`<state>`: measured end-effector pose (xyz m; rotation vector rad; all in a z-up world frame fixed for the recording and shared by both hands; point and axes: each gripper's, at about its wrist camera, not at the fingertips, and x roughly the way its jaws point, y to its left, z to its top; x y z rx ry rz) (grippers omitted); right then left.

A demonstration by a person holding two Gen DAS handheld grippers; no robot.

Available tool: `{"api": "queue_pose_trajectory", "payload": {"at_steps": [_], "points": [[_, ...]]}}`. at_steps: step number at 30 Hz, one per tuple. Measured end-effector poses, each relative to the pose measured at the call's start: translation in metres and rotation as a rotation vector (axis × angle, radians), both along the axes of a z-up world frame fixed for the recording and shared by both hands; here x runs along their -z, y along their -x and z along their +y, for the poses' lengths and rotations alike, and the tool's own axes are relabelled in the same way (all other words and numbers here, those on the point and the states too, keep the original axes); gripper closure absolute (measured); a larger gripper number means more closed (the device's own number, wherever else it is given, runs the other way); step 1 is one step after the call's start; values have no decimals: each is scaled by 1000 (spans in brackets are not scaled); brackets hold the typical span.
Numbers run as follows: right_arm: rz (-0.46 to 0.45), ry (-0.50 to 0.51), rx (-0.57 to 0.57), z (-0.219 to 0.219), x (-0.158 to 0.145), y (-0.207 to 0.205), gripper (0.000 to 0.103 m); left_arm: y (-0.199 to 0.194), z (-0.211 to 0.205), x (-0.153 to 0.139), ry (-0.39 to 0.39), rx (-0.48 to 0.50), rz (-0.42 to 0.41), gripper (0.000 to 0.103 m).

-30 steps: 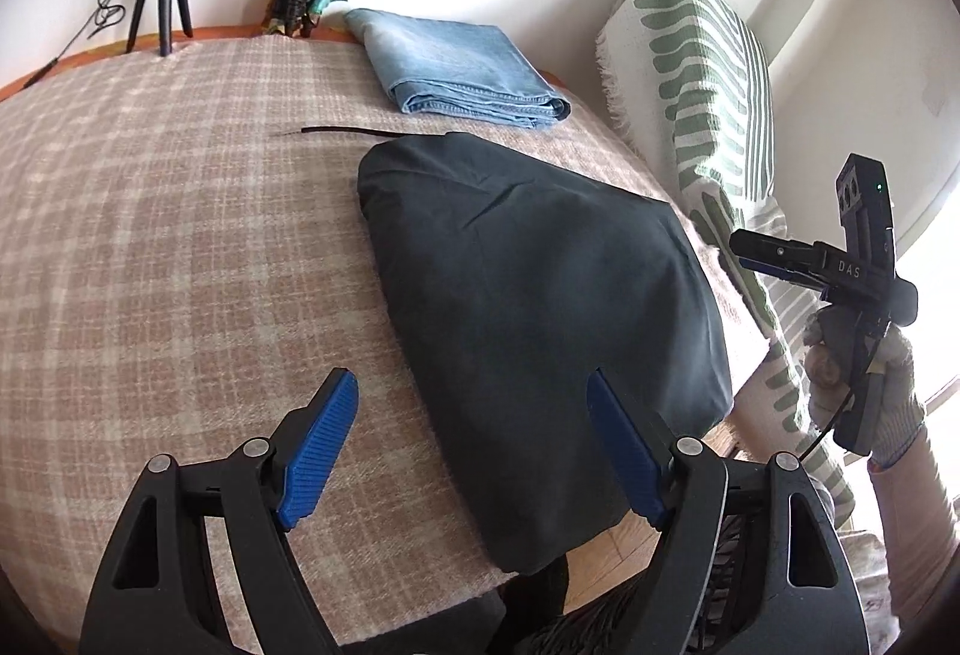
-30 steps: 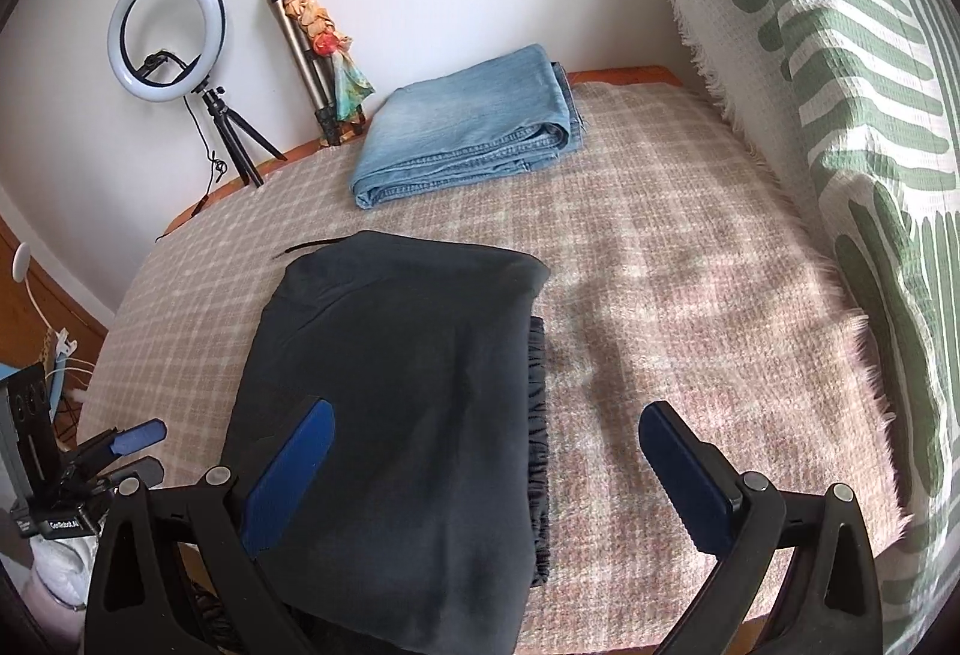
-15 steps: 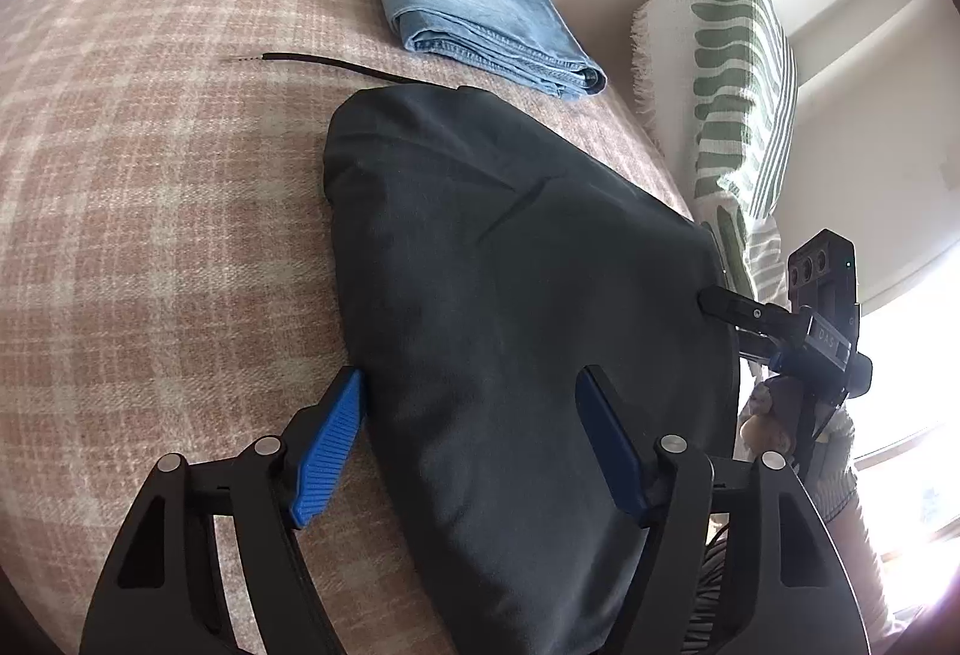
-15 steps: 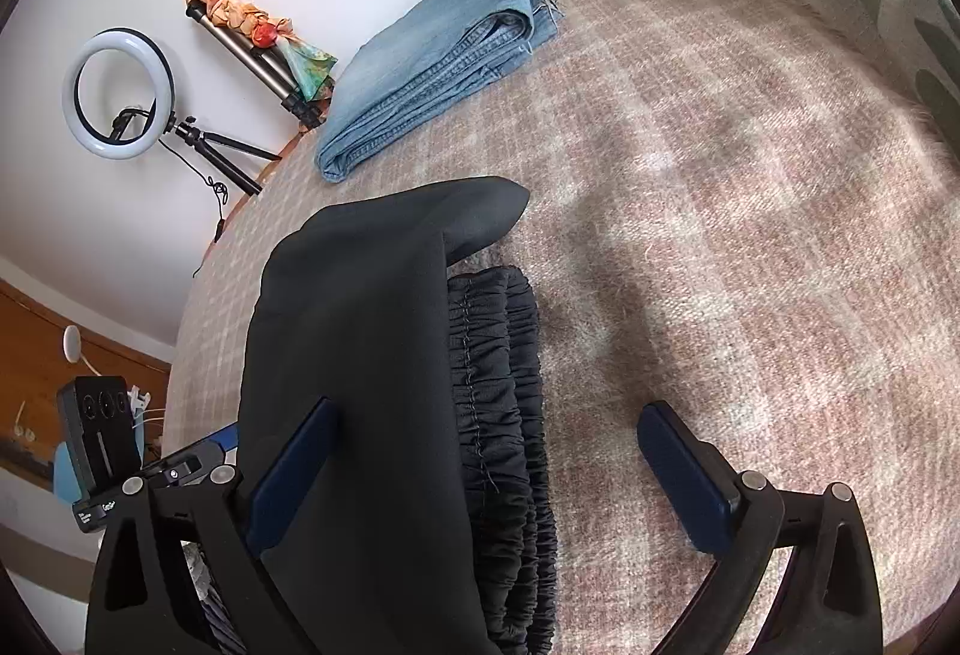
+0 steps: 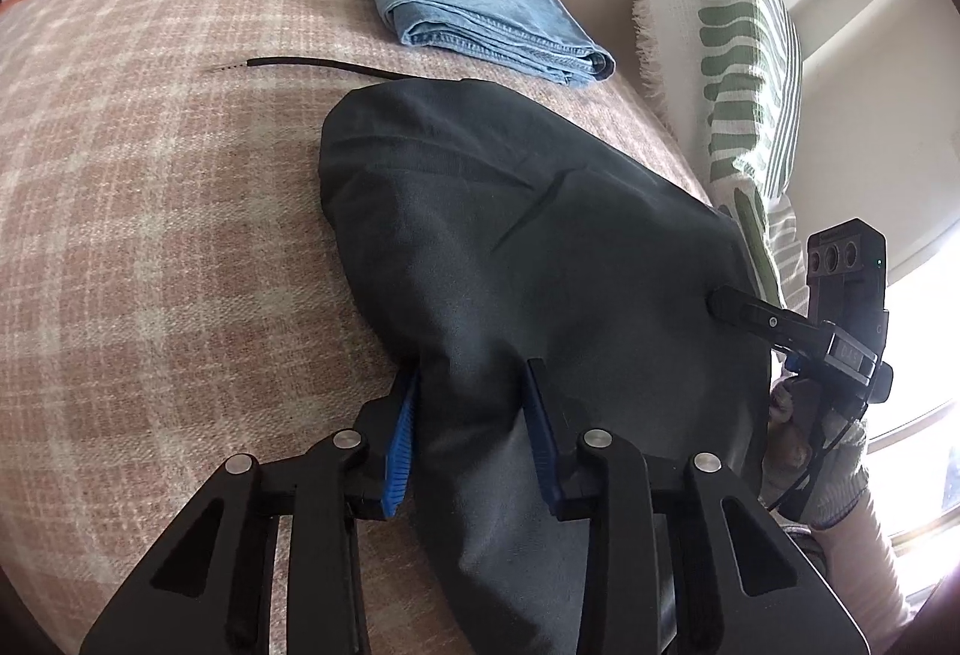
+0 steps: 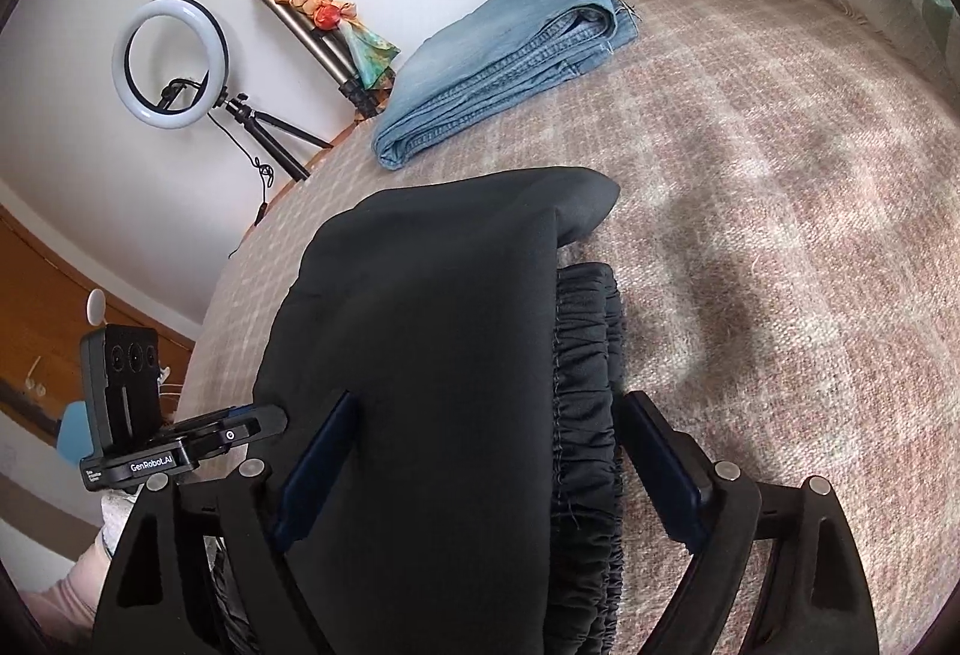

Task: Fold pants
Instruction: 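Grasp the folded dark bundle with the left tool while the right tool grips its other side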

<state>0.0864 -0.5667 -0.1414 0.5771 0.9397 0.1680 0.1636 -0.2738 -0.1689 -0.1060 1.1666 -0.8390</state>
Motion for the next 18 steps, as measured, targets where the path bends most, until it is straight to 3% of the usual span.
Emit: {"api": "queue_pose_trajectory", "payload": {"at_steps": [5,9,11,14,18], "points": [[-29,-51,8,-9,4,3,14,-3,-4,2,1,-10,2,72],[-31,-29,7,-2,3,0,11,-3,-7,2,8,-11,-4,72],[-25,5,8,2,2,-1,35,-1,-9,1,0,-7,-27,72],[-31,-18,10,0,2,2,44,4,-11,-1,-12,-1,-63,78],[-47,-10,11,0,-1,4,48,4,-14,-1,-14,3,-75,80]]}}
